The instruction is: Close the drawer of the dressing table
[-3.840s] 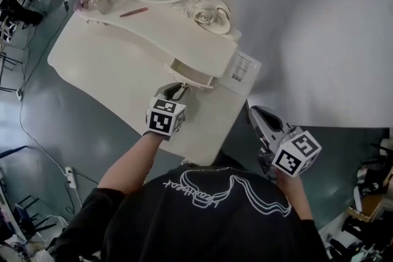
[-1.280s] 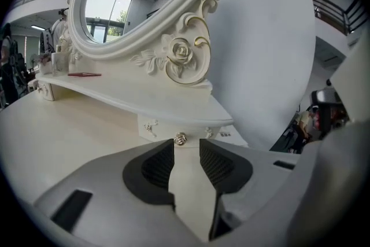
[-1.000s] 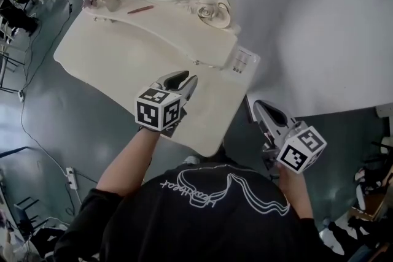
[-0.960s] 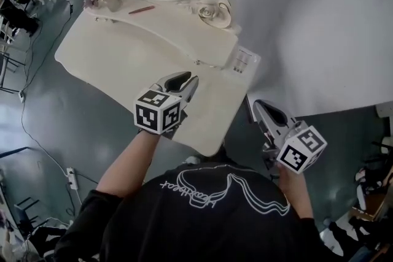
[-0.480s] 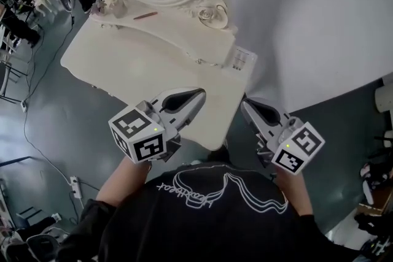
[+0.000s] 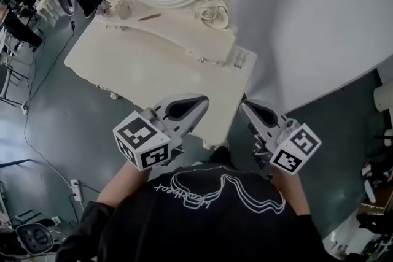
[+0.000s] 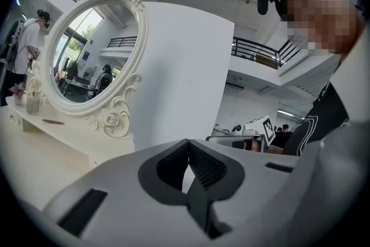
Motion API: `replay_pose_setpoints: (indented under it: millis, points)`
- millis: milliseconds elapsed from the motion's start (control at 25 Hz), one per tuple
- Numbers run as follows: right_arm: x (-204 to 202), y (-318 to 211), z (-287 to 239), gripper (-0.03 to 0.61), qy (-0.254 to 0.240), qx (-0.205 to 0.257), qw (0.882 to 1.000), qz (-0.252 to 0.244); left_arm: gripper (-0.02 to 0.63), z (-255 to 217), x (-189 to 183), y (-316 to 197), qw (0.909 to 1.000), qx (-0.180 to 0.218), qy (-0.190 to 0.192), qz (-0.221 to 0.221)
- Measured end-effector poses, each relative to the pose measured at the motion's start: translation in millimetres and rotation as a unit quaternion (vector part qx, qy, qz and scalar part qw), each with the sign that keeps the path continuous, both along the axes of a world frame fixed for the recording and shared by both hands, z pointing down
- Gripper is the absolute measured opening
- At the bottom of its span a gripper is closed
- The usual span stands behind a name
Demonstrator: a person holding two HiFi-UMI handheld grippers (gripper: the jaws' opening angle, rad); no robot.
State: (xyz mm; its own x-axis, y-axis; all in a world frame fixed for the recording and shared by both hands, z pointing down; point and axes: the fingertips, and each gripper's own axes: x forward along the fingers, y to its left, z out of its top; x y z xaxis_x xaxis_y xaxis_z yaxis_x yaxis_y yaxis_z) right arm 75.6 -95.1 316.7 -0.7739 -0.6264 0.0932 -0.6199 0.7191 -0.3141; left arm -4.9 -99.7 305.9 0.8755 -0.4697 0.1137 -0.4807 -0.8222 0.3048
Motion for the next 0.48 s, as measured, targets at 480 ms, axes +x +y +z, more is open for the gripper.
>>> replay_pose_setpoints:
  millis: [480]
  points:
    - [-11.9, 14.3, 2.8, 0.003, -0.001, 0.002, 1.0, 0.004, 0.005, 5.3, -14.9, 11.9, 0.9999, -0.006, -0.004, -0.015]
